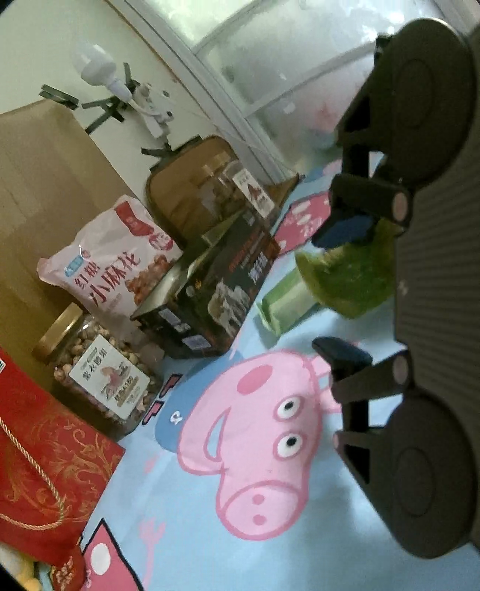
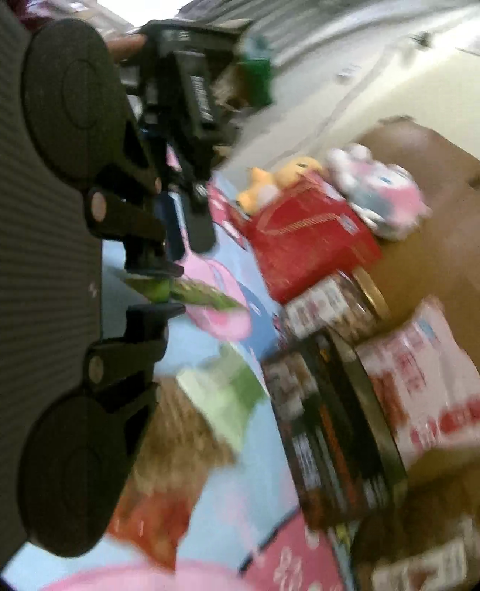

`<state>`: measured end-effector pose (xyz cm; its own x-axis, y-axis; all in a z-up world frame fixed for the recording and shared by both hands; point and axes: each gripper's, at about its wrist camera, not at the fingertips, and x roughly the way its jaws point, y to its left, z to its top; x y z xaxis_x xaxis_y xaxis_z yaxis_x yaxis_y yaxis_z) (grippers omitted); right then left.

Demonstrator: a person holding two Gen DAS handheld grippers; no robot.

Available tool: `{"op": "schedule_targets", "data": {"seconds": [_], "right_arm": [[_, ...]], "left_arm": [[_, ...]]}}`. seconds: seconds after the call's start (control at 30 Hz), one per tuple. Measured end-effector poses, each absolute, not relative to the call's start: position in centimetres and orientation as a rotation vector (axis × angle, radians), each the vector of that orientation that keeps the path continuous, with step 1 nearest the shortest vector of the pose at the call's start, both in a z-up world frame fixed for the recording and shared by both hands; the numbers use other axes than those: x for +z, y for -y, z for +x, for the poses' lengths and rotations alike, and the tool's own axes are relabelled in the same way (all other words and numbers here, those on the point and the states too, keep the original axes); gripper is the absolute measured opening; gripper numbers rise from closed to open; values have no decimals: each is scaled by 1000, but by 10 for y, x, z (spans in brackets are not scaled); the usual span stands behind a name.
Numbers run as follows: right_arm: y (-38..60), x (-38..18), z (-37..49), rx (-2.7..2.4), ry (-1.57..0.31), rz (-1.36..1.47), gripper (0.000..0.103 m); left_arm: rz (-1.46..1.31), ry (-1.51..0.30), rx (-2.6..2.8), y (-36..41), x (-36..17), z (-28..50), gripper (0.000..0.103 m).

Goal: Organize snacks

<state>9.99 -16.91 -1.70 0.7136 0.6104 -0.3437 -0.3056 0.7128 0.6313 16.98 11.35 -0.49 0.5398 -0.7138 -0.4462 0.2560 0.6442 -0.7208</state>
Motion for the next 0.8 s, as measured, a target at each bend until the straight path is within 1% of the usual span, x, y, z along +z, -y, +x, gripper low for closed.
{"op": "schedule_targets", "data": {"seconds": [0.03, 0.07, 0.1, 0.2, 0.37, 0.4, 0.43, 0.5, 0.53, 0.57, 0.6, 0.67, 0.73, 0.8], "right_arm": [[176, -16, 98, 532, -567, 597, 16], [183, -16, 96, 532, -558, 627, 14], [190, -16, 95, 544, -549, 670, 3], [203, -17, 93, 578, -534, 780, 3], [201, -7, 81, 550, -520, 631, 3], [202, -6, 77, 552, -519, 606, 7], [204, -6, 71, 537, -523, 581, 8], [211, -11, 57, 526, -556, 558, 10], [213, -15, 51, 523, -579, 548, 12], [212, -19, 45, 512, -601, 530, 16], [211, -22, 41, 501, -625, 515, 23], [209, -33, 37, 493, -672, 528, 34], [204, -45, 45, 500, -712, 576, 34], [195, -52, 54, 531, -691, 609, 33]], "left_arm": [[-656, -809, -647, -111, -3, 169, 60], [-662, -814, -671, -108, -2, 168, 61], [-660, -819, -687, -103, 0, 167, 63], [-627, -840, -708, -88, 3, 166, 64], [-521, -804, -656, -90, 8, 158, 64], [-504, -812, -659, -93, 7, 156, 64], [-488, -821, -667, -94, 6, 155, 64], [-453, -847, -686, -93, 0, 153, 70], [-434, -863, -692, -92, -5, 154, 70], [-419, -881, -701, -88, -10, 155, 70], [-409, -893, -714, -85, -13, 155, 70], [-403, -939, -740, -78, -23, 159, 69], [-409, -925, -752, -75, -26, 157, 70], [-411, -928, -761, -74, -26, 154, 70]]}}
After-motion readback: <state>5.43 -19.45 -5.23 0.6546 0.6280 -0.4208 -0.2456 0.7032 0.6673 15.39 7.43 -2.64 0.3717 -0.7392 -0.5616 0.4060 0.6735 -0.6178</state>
